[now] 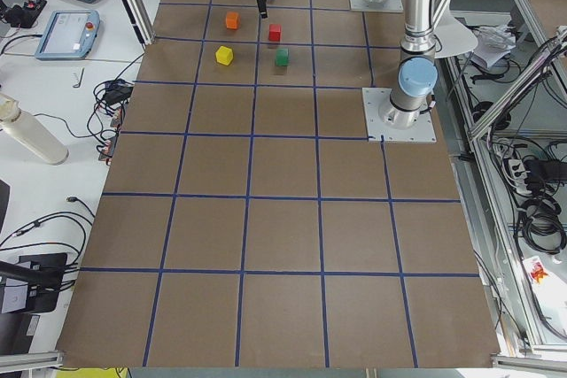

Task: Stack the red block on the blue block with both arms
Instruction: 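Open the left gripper and lift it back while the right arm starts moving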

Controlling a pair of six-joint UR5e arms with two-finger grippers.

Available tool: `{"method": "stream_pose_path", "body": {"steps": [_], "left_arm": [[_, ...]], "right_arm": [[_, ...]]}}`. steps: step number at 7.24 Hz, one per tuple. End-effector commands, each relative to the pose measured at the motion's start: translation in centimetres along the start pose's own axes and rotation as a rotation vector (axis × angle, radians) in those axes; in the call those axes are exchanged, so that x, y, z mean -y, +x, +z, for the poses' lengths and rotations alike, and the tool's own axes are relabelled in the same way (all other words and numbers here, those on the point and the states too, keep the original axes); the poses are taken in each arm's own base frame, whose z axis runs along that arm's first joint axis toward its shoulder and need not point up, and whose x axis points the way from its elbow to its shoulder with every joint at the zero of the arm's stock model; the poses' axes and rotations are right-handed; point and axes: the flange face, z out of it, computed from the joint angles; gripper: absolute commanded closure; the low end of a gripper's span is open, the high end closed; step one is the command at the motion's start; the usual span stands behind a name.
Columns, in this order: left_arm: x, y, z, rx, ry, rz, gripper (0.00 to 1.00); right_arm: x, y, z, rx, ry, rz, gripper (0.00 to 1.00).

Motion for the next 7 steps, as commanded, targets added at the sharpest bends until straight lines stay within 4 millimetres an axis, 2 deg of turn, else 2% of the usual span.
{"method": "stream_pose_path", "body": {"steps": [1, 2, 4, 5, 6, 7], "left_arm": [[0.1, 0.7, -2.1, -0.009, 0.023, 0.011, 0.0], [-0.3, -0.5, -4.7, -0.006, 0.026, 0.01, 0.0], [0.6, -7.5, -11.5, -0.005, -0.014, -0.002, 0.0], [0.8, -11.1, -12.8, -0.007, -0.03, 0.088, 0.0], [1.1, -15.0, -14.1, -0.018, -0.021, 0.093, 0.0], [1.0, -18.4, -14.9, -0.027, -0.016, 0.114, 0.0]], "right_arm": [[0.0, -0.4, 0.3, 0.016, -0.006, 0.002, 0.0], [-0.2, -0.9, 1.5, 0.026, -0.024, 0.003, 0.0], [-0.4, -1.2, 2.3, 0.031, -0.028, -0.002, 0.0], [-0.2, -2.1, 2.7, 0.074, -0.025, 0.026, 0.0], [-0.4, -4.4, 4.4, 0.097, -0.037, 0.056, 0.0], [-1.1, -7.8, 6.4, 0.093, -0.005, 0.025, 0.0]]}}
